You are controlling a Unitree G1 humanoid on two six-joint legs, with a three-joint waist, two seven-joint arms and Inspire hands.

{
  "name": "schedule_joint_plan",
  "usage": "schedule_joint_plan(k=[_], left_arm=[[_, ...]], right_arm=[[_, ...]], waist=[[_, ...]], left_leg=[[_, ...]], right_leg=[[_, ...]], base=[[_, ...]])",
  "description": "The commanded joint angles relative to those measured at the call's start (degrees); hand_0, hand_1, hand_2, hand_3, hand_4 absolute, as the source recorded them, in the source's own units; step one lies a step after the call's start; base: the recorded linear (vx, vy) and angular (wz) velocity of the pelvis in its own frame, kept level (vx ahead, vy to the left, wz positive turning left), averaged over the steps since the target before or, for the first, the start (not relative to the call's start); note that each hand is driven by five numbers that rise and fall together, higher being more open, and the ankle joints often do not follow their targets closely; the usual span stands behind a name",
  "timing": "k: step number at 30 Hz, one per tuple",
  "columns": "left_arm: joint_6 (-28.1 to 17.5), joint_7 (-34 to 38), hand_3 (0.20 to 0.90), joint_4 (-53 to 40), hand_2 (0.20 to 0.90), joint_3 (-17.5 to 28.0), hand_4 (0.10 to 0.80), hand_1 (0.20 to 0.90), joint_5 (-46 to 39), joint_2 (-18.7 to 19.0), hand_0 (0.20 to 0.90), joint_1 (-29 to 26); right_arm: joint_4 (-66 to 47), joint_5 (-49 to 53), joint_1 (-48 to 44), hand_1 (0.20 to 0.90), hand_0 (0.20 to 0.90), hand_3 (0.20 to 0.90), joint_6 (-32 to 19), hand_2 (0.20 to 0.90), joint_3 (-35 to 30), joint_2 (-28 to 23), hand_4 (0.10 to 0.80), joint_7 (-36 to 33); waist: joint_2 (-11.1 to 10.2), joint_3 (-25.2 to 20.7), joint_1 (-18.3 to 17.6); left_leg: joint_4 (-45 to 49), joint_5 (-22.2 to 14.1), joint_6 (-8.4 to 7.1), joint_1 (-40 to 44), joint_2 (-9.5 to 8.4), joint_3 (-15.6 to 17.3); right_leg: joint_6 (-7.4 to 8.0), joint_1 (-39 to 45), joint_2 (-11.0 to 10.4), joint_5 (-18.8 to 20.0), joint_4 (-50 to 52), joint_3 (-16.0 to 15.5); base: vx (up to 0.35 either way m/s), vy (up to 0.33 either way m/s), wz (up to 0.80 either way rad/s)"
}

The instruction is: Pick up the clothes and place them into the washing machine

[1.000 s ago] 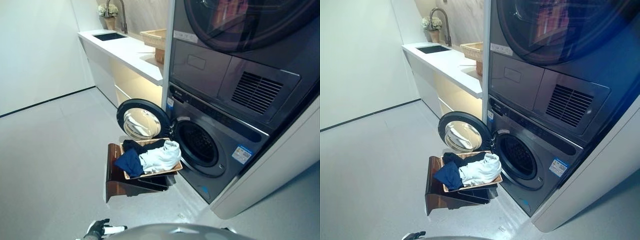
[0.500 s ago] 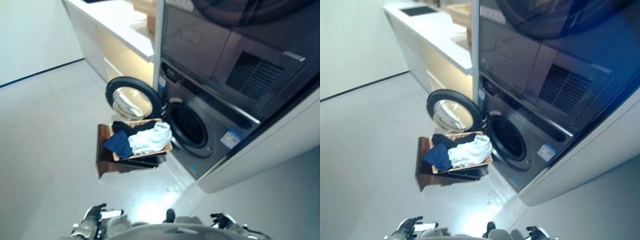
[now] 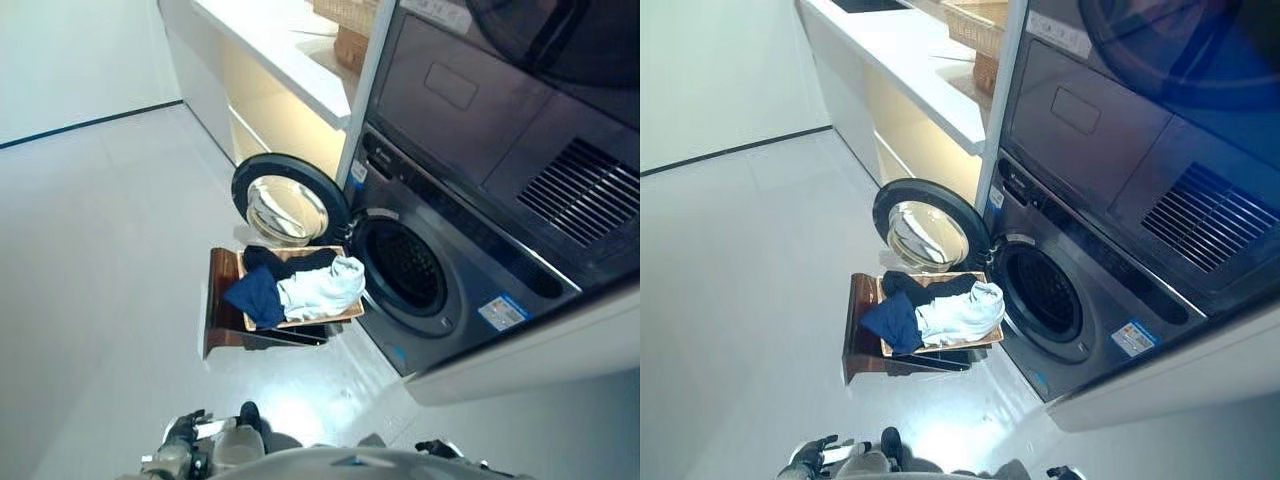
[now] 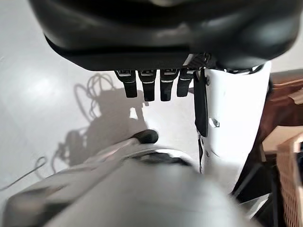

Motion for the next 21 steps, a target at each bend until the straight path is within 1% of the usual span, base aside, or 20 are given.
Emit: schedule_joint_plan(k=[1,2,3,4,5,6,7,8,9,10,11,13,14,15,17,18,19,20,21], left_arm=[[-1.3,0.1,0.9,0.1,0.9,-0.7,0.8,0.9,2.3,-2.1,0.9,-2.5],[-1.3,-0.1,0.9,-0.3,0.9,-1.1,0.8,0.9,2.7,-1.7,0.9,-2.9],[-1.3,-0.1,0.9,-0.3,0.9,-1.1,0.8,0.9,2.7,-1.7,0.9,-2.9],[-1.3,-0.3,0.9,-0.8,0.9,-1.3,0.8,0.9,3.3,-1.1,0.9,-3.1],[-1.3,-0.4,0.9,-0.7,0.9,-1.5,0.8,0.9,3.8,-0.9,0.9,-3.4],[-1.4,-0.4,0.9,-0.5,0.9,-1.8,0.8,0.9,4.2,-0.6,0.9,-3.5],[-1.4,-0.6,0.9,-0.3,0.9,-2.0,0.8,0.9,4.5,-0.5,0.9,-3.8],[-1.4,-0.6,0.9,0.0,0.9,-2.1,0.8,0.9,4.7,-0.4,0.9,-3.9],[-1.4,-0.6,0.9,0.3,0.9,-2.2,0.8,0.9,4.8,-0.4,0.9,-4.0],[-1.4,-0.7,0.9,0.4,0.9,-2.3,0.8,0.9,5.0,-0.5,0.9,-4.1],[-1.4,-0.7,0.9,0.4,0.9,-2.5,0.8,0.9,5.1,-0.6,0.9,-4.2],[-1.4,-0.6,0.9,0.9,0.9,-2.1,0.8,0.9,5.4,-0.6,0.9,-4.1],[-1.4,-0.6,0.9,0.9,0.9,-2.1,0.8,0.9,5.4,-0.6,0.9,-4.0],[-1.5,-0.6,0.9,1.3,0.9,-1.7,0.8,0.9,5.8,-0.5,0.9,-3.4],[-1.4,-0.7,0.9,1.7,0.9,-1.4,0.8,0.9,6.1,-0.7,0.9,-2.6],[-1.4,-0.7,0.9,1.9,0.9,-1.2,0.8,0.9,6.2,-0.7,0.9,-2.2],[-1.4,-0.6,0.9,1.9,0.9,-0.9,0.8,0.9,6.1,-0.8,0.9,-2.2],[-1.4,-0.7,0.9,1.8,0.9,-1.3,0.8,0.9,5.8,-1.1,0.9,-2.3],[-1.4,-0.6,0.9,1.9,0.9,-1.7,0.8,0.9,5.9,-1.5,0.9,-2.0]], right_arm=[[-4.0,3.0,-2.5,0.9,0.9,0.9,-1.4,0.9,0.0,-1.6,0.8,-0.6],[-4.2,3.3,-2.7,0.9,0.9,0.9,-1.3,0.9,0.0,-1.4,0.8,-0.4],[-4.2,3.3,-2.8,0.9,0.9,0.9,-1.3,0.9,0.0,-1.5,0.8,-0.4],[-4.6,3.5,-2.8,0.9,0.9,0.9,-1.4,0.9,0.1,-1.6,0.8,0.1],[-4.6,3.5,-2.9,0.9,0.9,0.9,-1.5,0.9,0.0,-1.6,0.8,0.3],[-4.8,3.5,-2.7,0.9,0.9,0.9,-1.6,0.9,0.0,-1.5,0.8,0.3],[-4.7,3.3,-2.5,0.9,0.9,0.9,-1.5,0.9,-0.1,-1.6,0.8,0.4],[-4.7,3.0,-2.4,0.9,0.9,0.9,-1.4,0.9,-0.1,-1.6,0.8,0.4],[-4.5,2.6,-2.1,0.9,0.9,0.9,-1.3,0.9,-0.2,-1.6,0.8,0.2],[-4.3,2.2,-2.0,0.9,0.9,0.9,-1.2,0.9,-0.2,-1.5,0.8,0.2],[-4.4,1.9,-1.9,0.9,0.9,0.9,-1.2,0.9,-0.2,-1.4,0.8,0.2],[-4.8,1.3,-1.7,0.9,0.9,0.9,-0.9,0.9,-0.2,-1.2,0.8,0.2],[-4.8,1.3,-1.7,0.9,0.9,0.9,-0.9,0.9,-0.2,-1.2,0.8,0.2],[-5.0,0.5,-1.4,0.9,0.9,0.9,-0.8,0.9,-0.1,-1.1,0.8,0.4],[-5.4,-0.1,-1.2,0.9,0.9,0.9,-0.7,0.9,0.2,-1.1,0.8,0.6],[-5.8,-0.3,-1.0,0.9,0.9,0.9,-0.8,0.9,0.4,-1.0,0.8,0.9],[-5.9,-0.5,-0.7,0.9,0.9,0.9,-1.0,0.9,0.3,-1.1,0.8,0.8],[-5.9,-0.6,-1.3,0.9,0.9,0.9,-1.1,0.9,0.8,-1.3,0.8,0.8],[-5.5,-1.3,-1.3,0.9,0.9,0.9,-0.9,0.9,1.5,-1.2,0.8,0.9]], waist=[[0.6,-2.0,-0.4],[-0.2,-1.9,-0.6],[-0.1,-2.1,-0.4],[0.1,-1.4,-1.2],[0.7,-1.1,-1.6],[1.3,-0.8,-2.1],[2.3,-0.6,-2.5],[3.1,-0.7,-2.6],[3.7,-0.3,-3.2],[4.0,-0.1,-3.4],[4.0,0.2,-3.9],[3.6,0.8,-4.9],[3.6,0.9,-4.9],[3.0,1.0,-5.5],[2.5,0.9,-5.4],[2.3,0.5,-5.3],[2.2,0.4,-5.2],[2.4,0.2,-5.1],[2.5,-0.2,-5.2]], left_leg=[[-2.8,6.7,-4.42,-6.5,2.56,-2.0],[-3.0,4.9,-3.02,-4.9,0.53,-2.4],[-3.0,4.9,-3.07,-5.1,0.74,-2.3],[-3.4,3.2,-2.0,-3.1,-0.59,-3.8],[-3.4,2.5,-1.78,-2.2,-0.78,-4.4],[-3.4,1.9,-1.85,-1.4,-0.6,-4.7],[-3.4,1.2,-2.21,-0.4,-0.01,-5.1],[-3.4,0.7,-2.7,0.4,0.88,-4.9],[-3.4,0.0,-3.24,1.9,1.39,-5.5],[-3.4,-0.9,-3.77,3.1,1.89,-5.5],[-3.4,-1.6,-4.2,4.3,2.09,-5.7],[-3.4,-3.0,-5.07,7.0,2.32,-5.7],[-3.4,-3.1,-5.08,7.2,2.36,-5.7],[-3.4,-4.1,-5.38,9.1,1.8,-6.3],[-3.4,-4.7,-5.9,10.8,2.08,-6.2],[-3.4,-5.1,-6.31,11.3,2.09,-6.2],[-3.4,-5.4,-6.69,11.8,2.16,-6.4],[-3.4,-5.2,-7.24,11.8,2.84,-6.4],[-3.4,-4.9,-7.91,11.9,4.0,-6.6]], right_leg=[[0.26,6.2,1.4,10.2,2.6,1.2],[1.72,4.3,1.1,16.1,8.6,2.4],[1.67,4.1,1.3,16.3,8.5,2.5],[2.2,1.4,3.2,18.9,14.5,4.5],[2.08,-0.1,3.5,18.2,15.4,4.3],[1.1,-1.9,3.7,15.9,14.5,3.3],[-0.05,-3.4,3.2,12.3,11.7,0.8],[-0.51,-4.7,2.3,10.9,8.6,-1.4],[-0.55,-6.0,1.1,10.1,4.9,-3.6],[-0.27,-8.5,-0.4,11.5,1.4,-5.2],[0.41,-9.8,-1.8,13.5,-1.4,-6.5],[2.15,-12.2,-3.8,17.6,-6.1,-7.1],[2.18,-11.9,-3.8,17.7,-6.4,-7.2],[2.95,-12.3,-3.7,19.7,-7.1,-5.2],[3.52,-12.4,-4.0,21.7,-7.4,-5.6],[3.53,-11.8,-4.1,21.7,-8.4,-6.8],[3.37,-11.2,-4.2,21.7,-8.7,-7.1],[3.38,-10.6,-3.9,21.8,-8.7,-7.8],[2.93,-9.9,-3.5,21.4,-8.8,-8.2]], base=[[0.38,0.312,-0.05],[0.145,0.136,-0.06],[0.31,0.266,-0.08],[0.241,0.191,0.01],[0.335,0.24,0.13],[0.272,0.152,0.34],[0.268,0.097,0.49],[0.273,0.031,0.36],[0.263,-0.043,0.16],[0.266,-0.078,-0.01],[0.252,-0.094,0.14],[0.229,-0.081,0.25],[0.278,-0.094,0.16],[0.252,-0.107,0.16],[0.266,-0.173,0.16],[0.206,-0.19,0.13],[0.182,-0.197,0.21],[0.178,-0.233,0.2],[0.169,-0.237,0.19]])
